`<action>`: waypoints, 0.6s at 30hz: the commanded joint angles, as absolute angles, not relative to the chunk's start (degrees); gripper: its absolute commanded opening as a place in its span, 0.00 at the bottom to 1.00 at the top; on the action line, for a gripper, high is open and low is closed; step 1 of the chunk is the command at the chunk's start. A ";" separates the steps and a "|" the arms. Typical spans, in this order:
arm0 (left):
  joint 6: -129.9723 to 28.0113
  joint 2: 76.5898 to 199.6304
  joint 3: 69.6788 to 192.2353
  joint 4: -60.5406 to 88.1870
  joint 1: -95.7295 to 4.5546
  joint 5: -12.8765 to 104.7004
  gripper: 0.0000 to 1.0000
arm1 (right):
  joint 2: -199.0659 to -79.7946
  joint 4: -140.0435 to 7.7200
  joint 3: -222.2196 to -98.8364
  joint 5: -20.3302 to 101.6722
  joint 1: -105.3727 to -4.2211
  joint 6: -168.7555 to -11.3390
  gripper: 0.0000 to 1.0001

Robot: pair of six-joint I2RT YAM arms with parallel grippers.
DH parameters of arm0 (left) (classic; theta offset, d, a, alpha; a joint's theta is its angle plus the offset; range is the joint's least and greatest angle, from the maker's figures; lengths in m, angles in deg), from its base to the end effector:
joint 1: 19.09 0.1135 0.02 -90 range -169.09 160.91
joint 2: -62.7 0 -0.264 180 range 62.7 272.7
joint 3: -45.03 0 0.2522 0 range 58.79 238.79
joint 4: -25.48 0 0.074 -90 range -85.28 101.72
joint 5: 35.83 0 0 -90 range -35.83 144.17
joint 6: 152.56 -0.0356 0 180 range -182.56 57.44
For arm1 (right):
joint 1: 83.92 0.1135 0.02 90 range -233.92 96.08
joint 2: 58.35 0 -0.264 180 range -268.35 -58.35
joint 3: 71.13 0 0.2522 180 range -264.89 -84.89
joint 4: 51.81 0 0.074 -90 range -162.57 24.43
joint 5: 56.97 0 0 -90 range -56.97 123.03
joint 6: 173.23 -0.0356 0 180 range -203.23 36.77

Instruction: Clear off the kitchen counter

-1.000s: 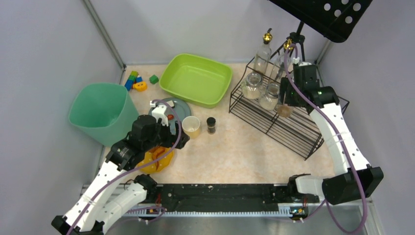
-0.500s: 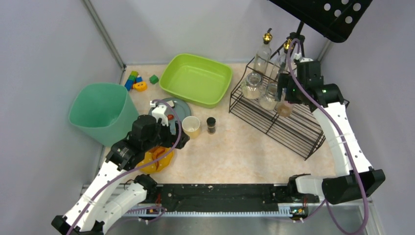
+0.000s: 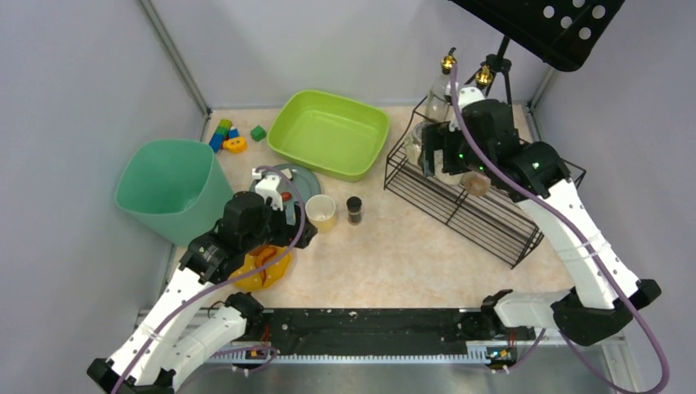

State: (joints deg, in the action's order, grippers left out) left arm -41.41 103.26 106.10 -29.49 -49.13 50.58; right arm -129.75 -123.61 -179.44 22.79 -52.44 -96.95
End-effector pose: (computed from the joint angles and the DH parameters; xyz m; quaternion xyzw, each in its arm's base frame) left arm 0.1252 -0.0750 0.3116 0.0831 0.8806 -0.2262 0.4080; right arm 0.1968 0.1131 0.4528 -0.0955 0.8788 0.1040 0.4558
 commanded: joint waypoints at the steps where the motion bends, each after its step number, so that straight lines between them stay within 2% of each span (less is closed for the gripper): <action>1: -41.03 102.69 106.21 -28.32 -48.86 52.78 0.99 | -132.13 -120.09 -177.70 23.79 -46.97 -98.54 0.87; 11: -40.51 100.37 106.06 -28.45 -48.88 57.11 0.99 | -137.57 -103.36 -163.05 29.16 -41.14 -101.08 0.87; 18: -40.50 101.24 106.18 -28.58 -48.88 57.24 0.99 | -145.04 -95.29 -160.17 32.54 -39.57 -102.85 0.86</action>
State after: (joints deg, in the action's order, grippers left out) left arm -41.17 100.79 106.10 -29.69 -49.13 56.24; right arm -142.20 -104.35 -160.09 29.81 -41.29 -101.06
